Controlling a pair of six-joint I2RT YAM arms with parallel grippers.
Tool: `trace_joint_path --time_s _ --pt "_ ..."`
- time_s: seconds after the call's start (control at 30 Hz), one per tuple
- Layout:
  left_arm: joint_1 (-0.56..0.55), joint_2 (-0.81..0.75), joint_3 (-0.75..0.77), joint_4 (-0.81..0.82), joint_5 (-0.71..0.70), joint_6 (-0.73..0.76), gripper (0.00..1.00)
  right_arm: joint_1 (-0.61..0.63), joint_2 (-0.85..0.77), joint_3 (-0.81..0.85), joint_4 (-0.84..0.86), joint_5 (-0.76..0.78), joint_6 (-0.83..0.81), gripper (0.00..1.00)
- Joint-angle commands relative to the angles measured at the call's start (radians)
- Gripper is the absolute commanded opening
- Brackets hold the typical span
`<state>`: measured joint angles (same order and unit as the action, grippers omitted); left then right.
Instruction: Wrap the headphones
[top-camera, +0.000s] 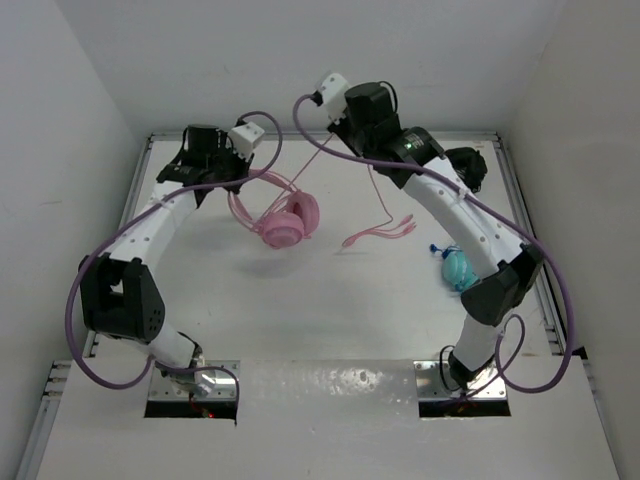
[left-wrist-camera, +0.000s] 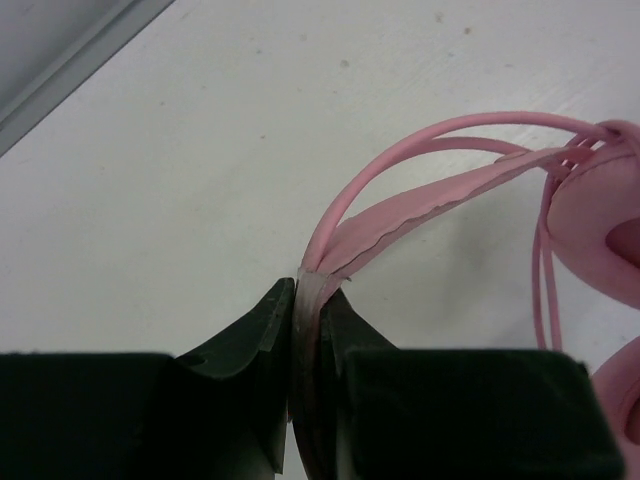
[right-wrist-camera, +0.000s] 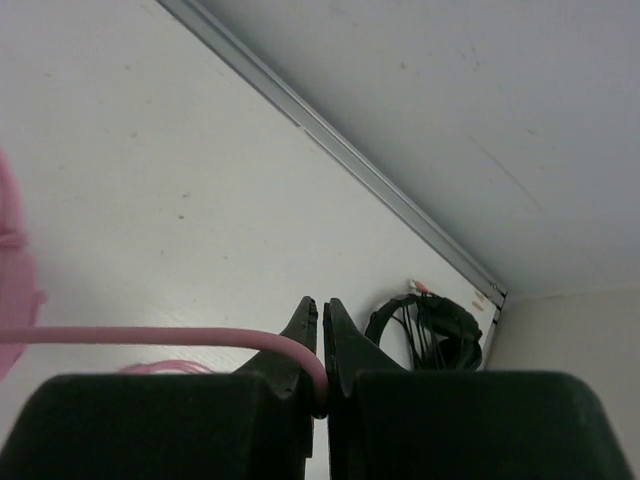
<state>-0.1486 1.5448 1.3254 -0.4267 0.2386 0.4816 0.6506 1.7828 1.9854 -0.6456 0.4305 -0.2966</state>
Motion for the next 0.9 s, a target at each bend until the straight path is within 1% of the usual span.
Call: trace_joint_path --time_s 0.0,0.03,0.07,0.1,0.13,0.17,0.23,0.27,0.37,0.4,0.43,0.47,0.5,0.53,0.57,0.6,0.63,0.67,0.7,0.87 --pt "-0.011 -0.054 0.106 -0.154 0.163 0.042 0.0 -0.124 -0.04 -0.019 0.101 -0.042 0.04 0.0" --pt "-0.011 -0.055 0.129 -0.185 0.188 0.022 0.0 -0.158 -0.04 -0.072 0.138 -0.074 0.039 0.0" --pt "-0.011 -0.057 0.185 -0.243 0.232 0.008 0.0 -0.173 -0.04 -0.104 0.156 -0.108 0.043 0.0" --pt "-0.011 -0.063 0.217 -0.271 0.255 -0.02 0.0 -0.187 -0.039 -0.134 0.178 -0.171 0.05 0.0" --pt "-0.011 -0.064 0.285 -0.326 0.278 -0.034 0.0 -0.203 -0.036 -0.192 0.214 -0.208 0.053 0.0" --pt "-0.011 -0.066 0.317 -0.354 0.336 -0.046 0.0 -0.207 -0.031 -0.219 0.234 -0.232 0.062 0.0" --pt "-0.011 -0.069 0.375 -0.415 0.396 -0.075 0.0 -0.212 -0.004 -0.255 0.267 -0.278 0.094 0.0" --pt "-0.011 -0.071 0.421 -0.426 0.453 -0.086 0.0 -0.212 0.01 -0.257 0.271 -0.303 0.106 0.0" --pt "-0.011 -0.068 0.471 -0.414 0.552 -0.158 0.0 -0.215 0.059 -0.313 0.356 -0.462 0.172 0.0" --pt "-0.009 -0.065 0.486 -0.406 0.57 -0.21 0.0 -0.215 0.084 -0.327 0.401 -0.516 0.189 0.0" --pt "-0.009 -0.061 0.518 -0.39 0.582 -0.231 0.0 -0.215 0.093 -0.364 0.432 -0.598 0.233 0.02" --pt "-0.009 -0.057 0.535 -0.379 0.594 -0.254 0.0 -0.213 0.099 -0.39 0.469 -0.634 0.261 0.2" --pt "-0.009 -0.054 0.552 -0.371 0.6 -0.29 0.0 -0.212 0.105 -0.419 0.566 -0.666 0.289 0.38" --pt "-0.009 -0.051 0.57 -0.36 0.607 -0.3 0.0 -0.207 0.112 -0.484 0.624 -0.702 0.366 0.53" --pt "-0.009 -0.036 0.61 -0.354 0.625 -0.314 0.0 -0.201 0.115 -0.522 0.679 -0.707 0.382 0.72" --pt "-0.009 -0.025 0.632 -0.351 0.631 -0.337 0.0 -0.192 0.118 -0.586 0.777 -0.707 0.387 0.8" --pt "-0.009 -0.015 0.667 -0.345 0.63 -0.35 0.0 -0.171 0.125 -0.615 0.823 -0.684 0.387 0.88" --pt "-0.009 0.0 0.682 -0.339 0.625 -0.363 0.0 -0.16 0.132 -0.64 0.859 -0.671 0.38 0.99" --pt "-0.008 0.006 0.696 -0.336 0.622 -0.386 0.0 -0.149 0.138 -0.667 0.892 -0.659 0.372 0.99" --pt "0.009 0.041 0.805 -0.33 0.601 -0.42 0.0 -0.131 0.161 -0.718 0.919 -0.55 0.376 0.99"
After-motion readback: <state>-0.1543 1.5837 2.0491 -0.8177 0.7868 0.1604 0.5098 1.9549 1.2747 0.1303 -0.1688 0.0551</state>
